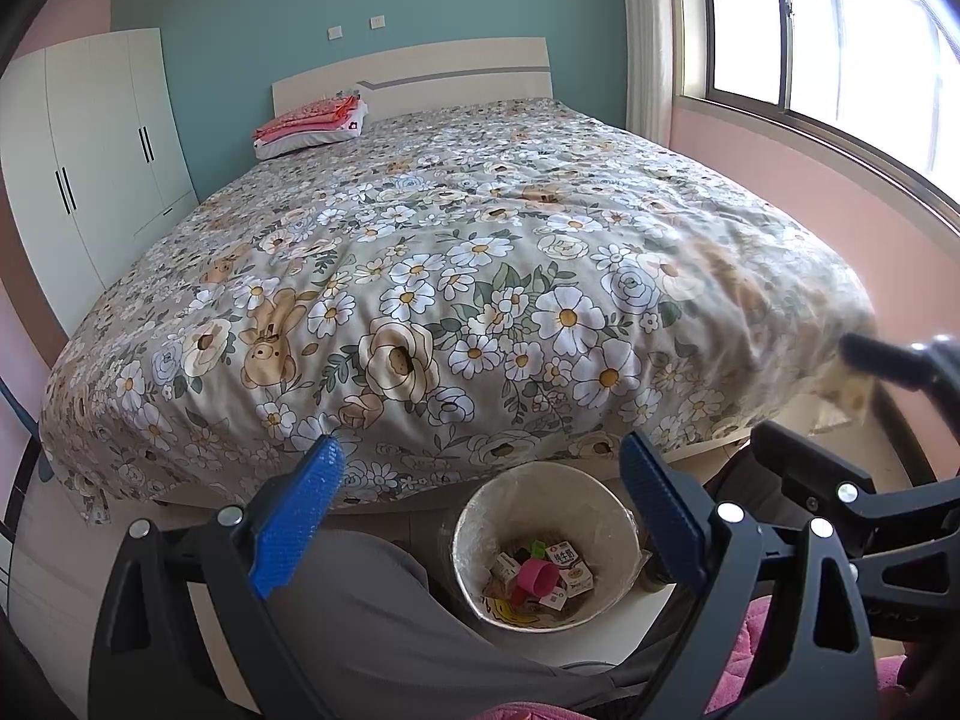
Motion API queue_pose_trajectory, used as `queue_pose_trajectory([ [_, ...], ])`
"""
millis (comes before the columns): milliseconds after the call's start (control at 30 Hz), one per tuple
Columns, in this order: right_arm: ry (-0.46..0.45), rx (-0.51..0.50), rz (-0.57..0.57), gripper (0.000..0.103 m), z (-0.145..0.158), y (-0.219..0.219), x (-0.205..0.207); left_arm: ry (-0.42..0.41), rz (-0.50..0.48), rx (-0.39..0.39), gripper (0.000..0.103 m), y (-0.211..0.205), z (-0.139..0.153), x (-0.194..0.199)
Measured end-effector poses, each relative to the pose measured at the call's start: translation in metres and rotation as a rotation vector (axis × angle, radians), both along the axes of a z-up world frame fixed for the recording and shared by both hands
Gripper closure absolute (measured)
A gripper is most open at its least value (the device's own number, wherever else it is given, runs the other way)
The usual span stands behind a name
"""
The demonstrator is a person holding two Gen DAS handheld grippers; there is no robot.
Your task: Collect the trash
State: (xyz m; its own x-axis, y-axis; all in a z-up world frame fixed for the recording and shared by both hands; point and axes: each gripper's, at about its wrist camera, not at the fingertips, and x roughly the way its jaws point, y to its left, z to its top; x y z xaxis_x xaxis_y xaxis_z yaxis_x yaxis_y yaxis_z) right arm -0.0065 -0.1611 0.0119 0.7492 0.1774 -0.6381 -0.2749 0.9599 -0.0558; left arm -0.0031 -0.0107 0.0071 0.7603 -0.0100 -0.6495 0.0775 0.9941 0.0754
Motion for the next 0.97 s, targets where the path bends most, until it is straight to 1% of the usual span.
queue_pose_trajectory([
  [567,0.018,0.005,0.004,0.017,-0.0058,-0.0014,0.0003,0.027,-0.004,-0.006,0.008,0.0014,-0.0034,0.0044],
  [800,0.022,0.006,0.005,0.017,-0.0060,-0.0013,0.0013,0.023,0.007,0.018,0.008,-0.0011,-0.0025,0.0047],
  [967,0.023,0.005,0.005,0.017,-0.0062,-0.0012,0.0010,0.024,0.007,0.019,0.008,-0.0014,-0.0026,0.0048],
])
